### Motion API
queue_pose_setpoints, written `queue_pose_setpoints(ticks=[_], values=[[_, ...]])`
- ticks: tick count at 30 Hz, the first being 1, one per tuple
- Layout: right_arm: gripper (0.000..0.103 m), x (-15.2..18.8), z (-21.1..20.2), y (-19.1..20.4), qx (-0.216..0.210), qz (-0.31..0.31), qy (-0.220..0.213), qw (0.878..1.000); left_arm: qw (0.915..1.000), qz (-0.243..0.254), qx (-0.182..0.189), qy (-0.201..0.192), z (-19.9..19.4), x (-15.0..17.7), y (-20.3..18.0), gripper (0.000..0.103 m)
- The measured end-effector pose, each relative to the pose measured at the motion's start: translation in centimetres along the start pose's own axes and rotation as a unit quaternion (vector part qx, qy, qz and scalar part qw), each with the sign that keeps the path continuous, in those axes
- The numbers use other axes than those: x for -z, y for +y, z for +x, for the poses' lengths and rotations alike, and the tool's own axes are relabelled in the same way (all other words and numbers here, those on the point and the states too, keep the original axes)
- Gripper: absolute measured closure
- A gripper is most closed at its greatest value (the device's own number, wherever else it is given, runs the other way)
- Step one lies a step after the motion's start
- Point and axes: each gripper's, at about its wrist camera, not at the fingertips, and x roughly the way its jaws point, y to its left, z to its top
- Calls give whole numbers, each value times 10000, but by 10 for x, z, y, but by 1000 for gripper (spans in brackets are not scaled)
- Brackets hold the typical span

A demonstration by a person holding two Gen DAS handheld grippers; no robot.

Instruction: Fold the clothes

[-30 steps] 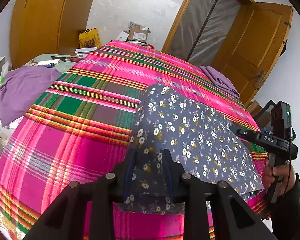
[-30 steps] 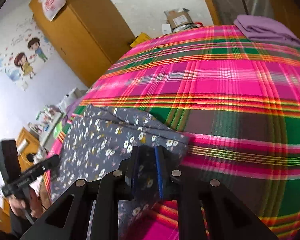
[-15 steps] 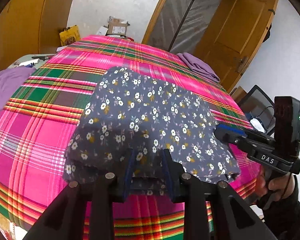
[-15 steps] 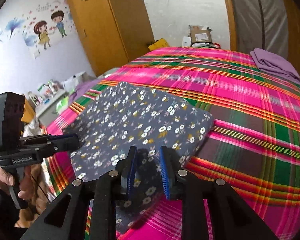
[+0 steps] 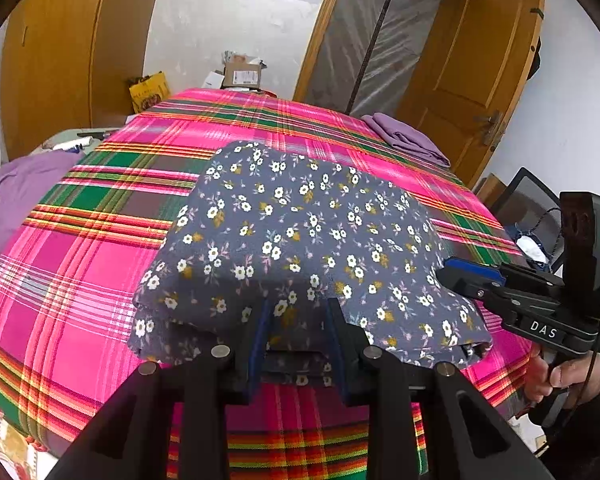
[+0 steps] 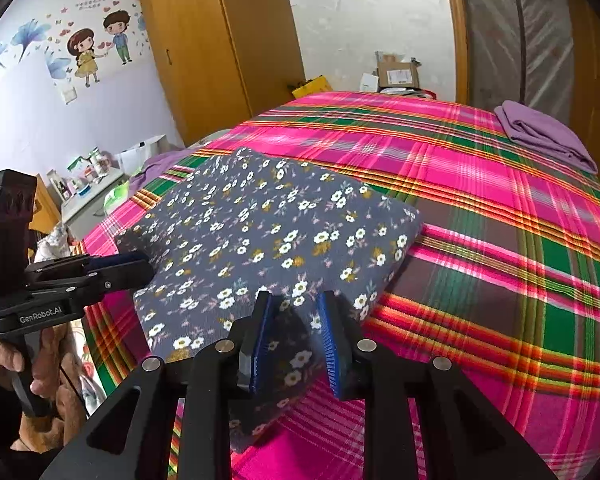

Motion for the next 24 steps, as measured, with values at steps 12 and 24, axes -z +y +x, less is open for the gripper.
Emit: queue_pose_setpoints(ticks=[12, 24], values=[[78, 7, -4, 3, 55, -96, -54, 9999, 9997, -105, -211, -104, -1, 4, -3, 75], [71, 8, -31, -4, -281, -239, -181, 9992, 9997, -42, 230, 84, -14, 7, -26, 75]])
